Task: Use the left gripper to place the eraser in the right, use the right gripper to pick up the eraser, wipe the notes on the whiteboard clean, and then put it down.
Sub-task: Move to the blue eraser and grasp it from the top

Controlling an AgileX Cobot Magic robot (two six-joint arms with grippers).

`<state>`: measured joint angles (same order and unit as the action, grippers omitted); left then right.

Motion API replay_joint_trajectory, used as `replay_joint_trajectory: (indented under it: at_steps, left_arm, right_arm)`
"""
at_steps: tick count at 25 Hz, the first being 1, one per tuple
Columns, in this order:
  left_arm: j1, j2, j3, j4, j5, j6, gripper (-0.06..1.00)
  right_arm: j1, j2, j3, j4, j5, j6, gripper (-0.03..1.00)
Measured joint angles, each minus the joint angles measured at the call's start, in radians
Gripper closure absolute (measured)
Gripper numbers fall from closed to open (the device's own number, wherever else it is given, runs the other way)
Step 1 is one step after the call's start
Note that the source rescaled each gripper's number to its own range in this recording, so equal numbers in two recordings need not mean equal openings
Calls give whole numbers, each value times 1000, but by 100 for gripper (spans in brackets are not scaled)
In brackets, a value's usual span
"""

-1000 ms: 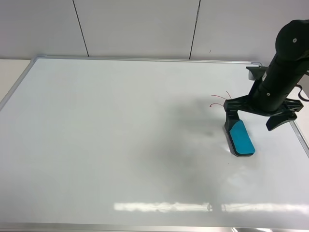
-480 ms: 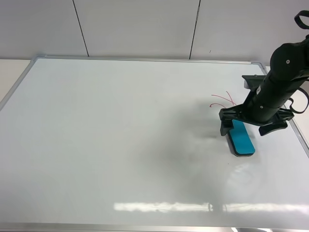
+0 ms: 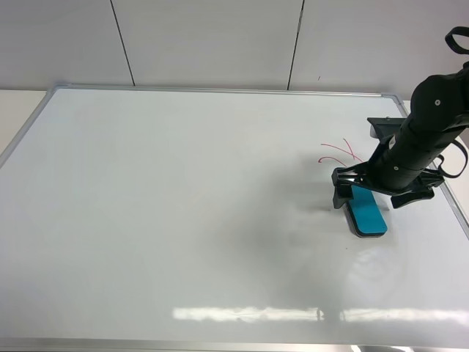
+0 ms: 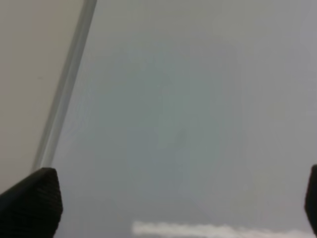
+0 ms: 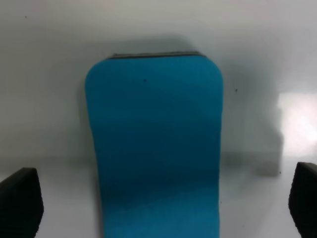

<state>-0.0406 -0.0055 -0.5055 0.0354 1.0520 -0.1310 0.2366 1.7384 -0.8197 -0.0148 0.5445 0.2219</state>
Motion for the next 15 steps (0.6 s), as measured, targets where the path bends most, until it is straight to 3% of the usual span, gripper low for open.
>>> replay_joint_trajectory:
  at_steps: [5, 6, 7, 8, 9, 10, 11, 15]
  left_arm:
    - [0, 0, 0, 0, 0, 0, -6]
    - [0, 0, 0, 0, 0, 0, -6]
    - [0, 0, 0, 0, 0, 0, -6]
    - [0, 0, 0, 0, 0, 0, -6]
    - [0, 0, 0, 0, 0, 0, -6]
    - [0, 0, 0, 0, 0, 0, -6]
    - [0, 0, 0, 0, 0, 0, -6]
    - [0, 0, 0, 0, 0, 0, -6]
  right_arm:
    - [0, 0, 0, 0, 1, 0, -3]
    - [0, 2, 0, 0, 2, 3, 4]
    - [0, 8, 0, 0, 7, 11, 19]
    - [0, 15, 0, 0, 15, 24, 43]
    - [0, 28, 0, 0, 34, 39, 83]
    - [0, 37, -1, 2, 45, 53, 97]
    - [0, 39, -2, 2, 46, 54, 90]
    - [5, 42, -5, 2, 51, 52, 92]
